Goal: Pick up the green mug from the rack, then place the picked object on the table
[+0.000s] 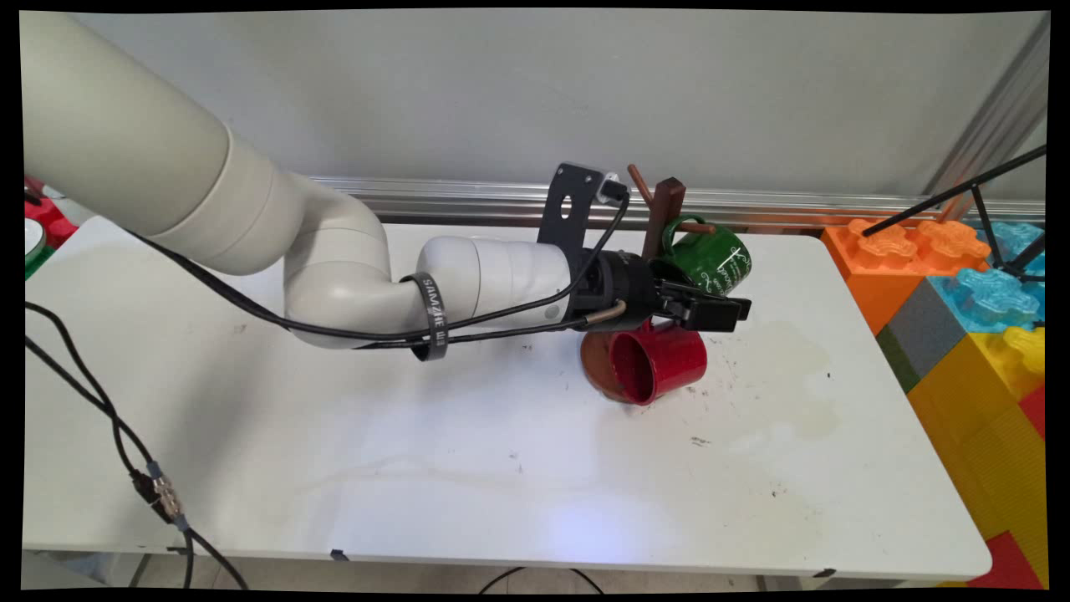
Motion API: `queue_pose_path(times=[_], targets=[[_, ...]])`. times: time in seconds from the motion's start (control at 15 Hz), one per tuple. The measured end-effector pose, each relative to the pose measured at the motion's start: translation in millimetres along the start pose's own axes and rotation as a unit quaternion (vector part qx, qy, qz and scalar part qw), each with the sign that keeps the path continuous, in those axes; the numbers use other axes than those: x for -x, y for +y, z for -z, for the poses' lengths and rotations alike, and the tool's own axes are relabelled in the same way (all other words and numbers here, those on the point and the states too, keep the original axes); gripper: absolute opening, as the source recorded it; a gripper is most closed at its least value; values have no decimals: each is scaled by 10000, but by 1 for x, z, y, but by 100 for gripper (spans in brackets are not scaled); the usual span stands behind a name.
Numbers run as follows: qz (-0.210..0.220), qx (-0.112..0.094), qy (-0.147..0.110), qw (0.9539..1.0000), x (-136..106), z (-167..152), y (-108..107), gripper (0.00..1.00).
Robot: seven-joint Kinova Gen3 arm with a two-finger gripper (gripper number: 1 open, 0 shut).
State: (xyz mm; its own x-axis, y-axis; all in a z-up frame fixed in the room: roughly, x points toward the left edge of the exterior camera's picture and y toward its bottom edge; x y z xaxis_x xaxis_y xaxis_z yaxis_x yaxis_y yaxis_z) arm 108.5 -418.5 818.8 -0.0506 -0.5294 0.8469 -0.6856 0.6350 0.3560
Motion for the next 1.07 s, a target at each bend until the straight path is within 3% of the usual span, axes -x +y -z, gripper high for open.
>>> queue_pose_path(times=[0.07, 1.07], targets=[[32, -13, 10, 10000, 1, 0, 0, 0], [189, -27, 189, 9996, -1, 1, 2, 0]])
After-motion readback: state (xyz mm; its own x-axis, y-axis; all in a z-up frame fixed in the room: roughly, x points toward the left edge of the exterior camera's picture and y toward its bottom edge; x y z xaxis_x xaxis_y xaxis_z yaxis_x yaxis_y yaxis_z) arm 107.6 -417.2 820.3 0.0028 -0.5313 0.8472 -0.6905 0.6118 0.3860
